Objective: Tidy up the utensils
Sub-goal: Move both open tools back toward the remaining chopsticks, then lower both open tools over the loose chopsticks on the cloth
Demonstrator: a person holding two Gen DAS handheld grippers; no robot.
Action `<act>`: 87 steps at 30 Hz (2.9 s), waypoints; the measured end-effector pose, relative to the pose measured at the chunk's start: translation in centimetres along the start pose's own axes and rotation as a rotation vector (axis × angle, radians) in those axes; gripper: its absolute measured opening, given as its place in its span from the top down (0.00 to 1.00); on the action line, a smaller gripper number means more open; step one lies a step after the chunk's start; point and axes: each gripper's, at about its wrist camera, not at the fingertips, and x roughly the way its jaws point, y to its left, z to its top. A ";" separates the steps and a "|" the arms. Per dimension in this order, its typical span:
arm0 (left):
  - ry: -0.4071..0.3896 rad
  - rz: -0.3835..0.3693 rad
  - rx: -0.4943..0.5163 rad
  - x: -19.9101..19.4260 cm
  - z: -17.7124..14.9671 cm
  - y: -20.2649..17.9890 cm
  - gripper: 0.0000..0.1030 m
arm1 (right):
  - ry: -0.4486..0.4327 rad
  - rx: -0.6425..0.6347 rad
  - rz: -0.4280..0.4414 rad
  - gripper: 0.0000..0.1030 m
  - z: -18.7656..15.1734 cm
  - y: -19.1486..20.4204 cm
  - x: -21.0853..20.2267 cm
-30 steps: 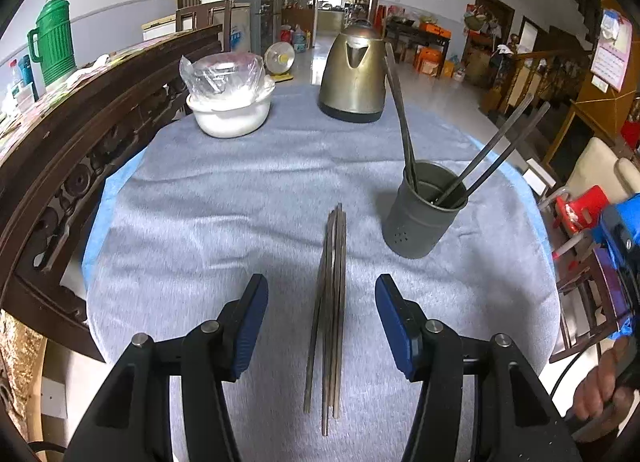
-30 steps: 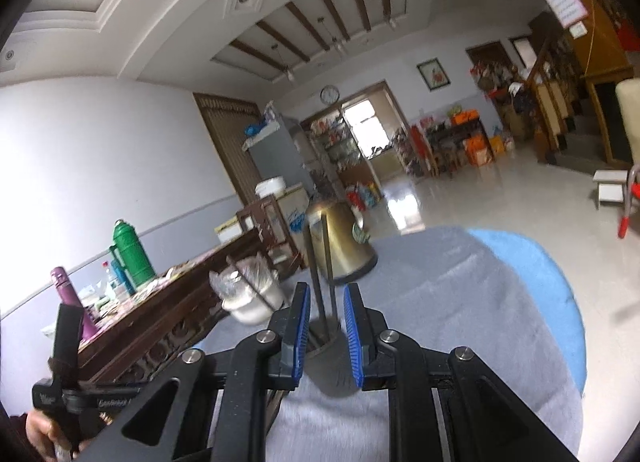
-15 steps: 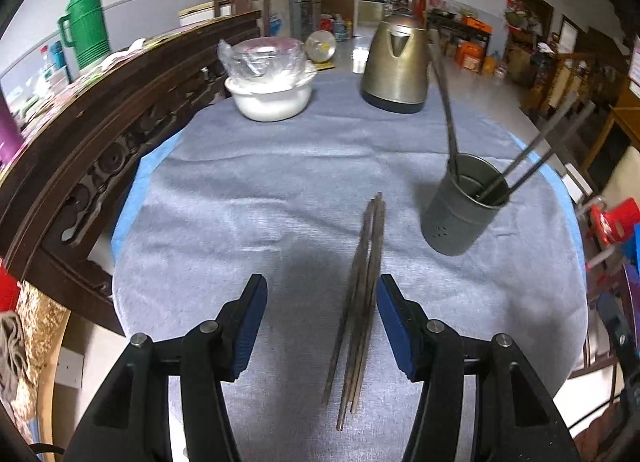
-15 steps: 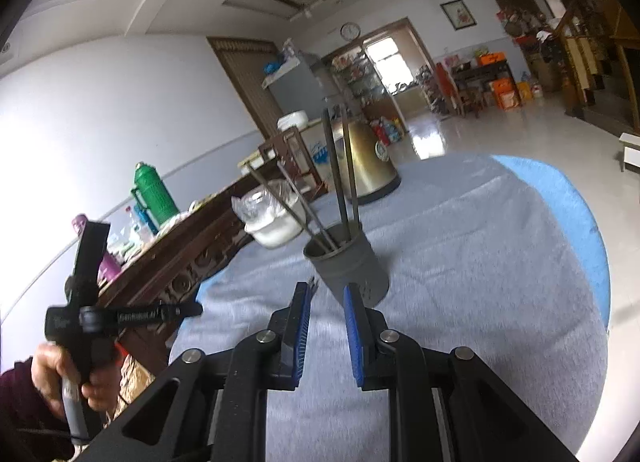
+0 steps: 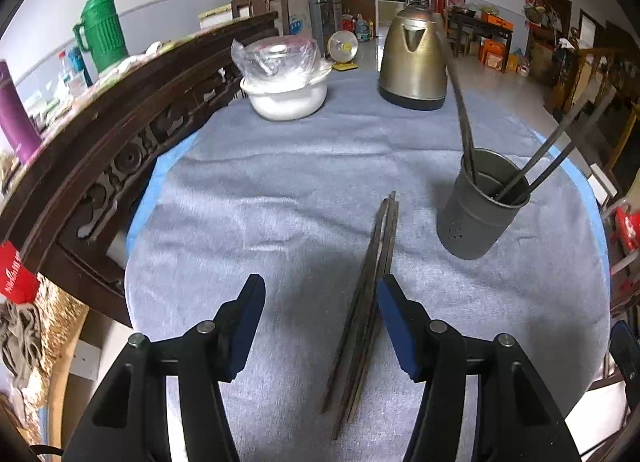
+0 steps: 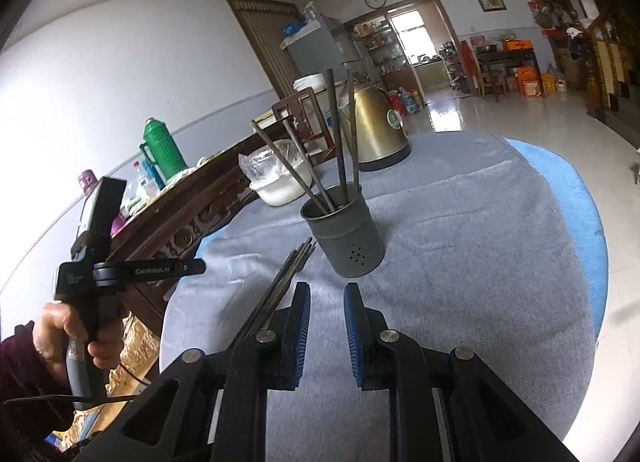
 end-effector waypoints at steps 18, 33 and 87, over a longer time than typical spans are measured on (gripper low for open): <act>-0.147 0.069 0.122 -2.9 1.0 -2.2 0.40 | 0.020 -0.043 -0.044 0.81 0.1 1.4 -0.8; -0.144 0.115 0.130 -3.1 -1.2 2.3 0.38 | 0.025 -0.064 -0.007 0.81 -0.4 6.7 1.4; -0.206 -0.246 0.250 -1.6 3.5 5.3 0.36 | -0.004 -0.022 -0.455 0.81 2.3 12.7 -3.2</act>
